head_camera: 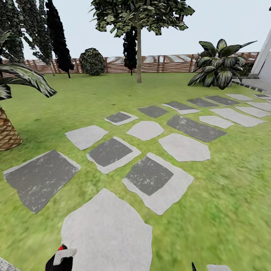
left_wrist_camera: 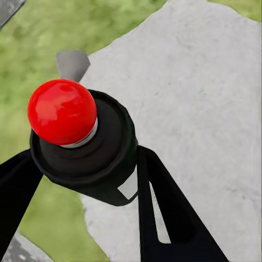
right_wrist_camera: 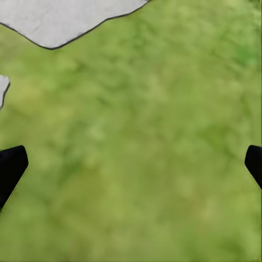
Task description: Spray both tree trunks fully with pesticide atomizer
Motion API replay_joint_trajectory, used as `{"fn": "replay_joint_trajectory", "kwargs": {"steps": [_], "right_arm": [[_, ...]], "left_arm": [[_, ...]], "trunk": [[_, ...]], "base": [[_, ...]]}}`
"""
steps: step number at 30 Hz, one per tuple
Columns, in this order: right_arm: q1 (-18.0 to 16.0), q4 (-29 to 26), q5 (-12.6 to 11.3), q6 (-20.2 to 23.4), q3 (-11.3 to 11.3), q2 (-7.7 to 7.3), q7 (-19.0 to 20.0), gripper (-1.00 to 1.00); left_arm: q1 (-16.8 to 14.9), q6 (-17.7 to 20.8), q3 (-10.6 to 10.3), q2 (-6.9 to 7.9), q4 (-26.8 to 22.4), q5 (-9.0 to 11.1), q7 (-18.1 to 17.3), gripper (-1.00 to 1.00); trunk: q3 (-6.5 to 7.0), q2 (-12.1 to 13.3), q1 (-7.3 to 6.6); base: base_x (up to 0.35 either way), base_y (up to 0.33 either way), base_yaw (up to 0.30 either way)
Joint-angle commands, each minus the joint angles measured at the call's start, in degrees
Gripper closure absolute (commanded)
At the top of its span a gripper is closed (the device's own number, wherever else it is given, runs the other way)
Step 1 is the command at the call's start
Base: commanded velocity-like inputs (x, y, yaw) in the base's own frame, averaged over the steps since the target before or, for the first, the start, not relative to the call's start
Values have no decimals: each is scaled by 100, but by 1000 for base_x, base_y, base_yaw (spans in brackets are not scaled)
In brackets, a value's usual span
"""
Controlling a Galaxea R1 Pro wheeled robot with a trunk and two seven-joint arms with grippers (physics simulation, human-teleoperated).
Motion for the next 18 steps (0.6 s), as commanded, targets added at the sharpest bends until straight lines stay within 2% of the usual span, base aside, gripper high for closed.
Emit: {"fn": "replay_joint_trajectory", "kwargs": {"steps": [1,18], "right_arm": [[-4,3,59,-19,-26,4,-2,-100],[-4,3,59,-21,-25,4,-3,-100]], "left_arm": [[-4,-21,21,-2,5,-39,7,100],[-4,-21,21,-2,5,-39,7,100]], "trunk": [[-10,-2,2],[-20,-2,2]], "base": [[337,0,0],[337,0,0]]}}
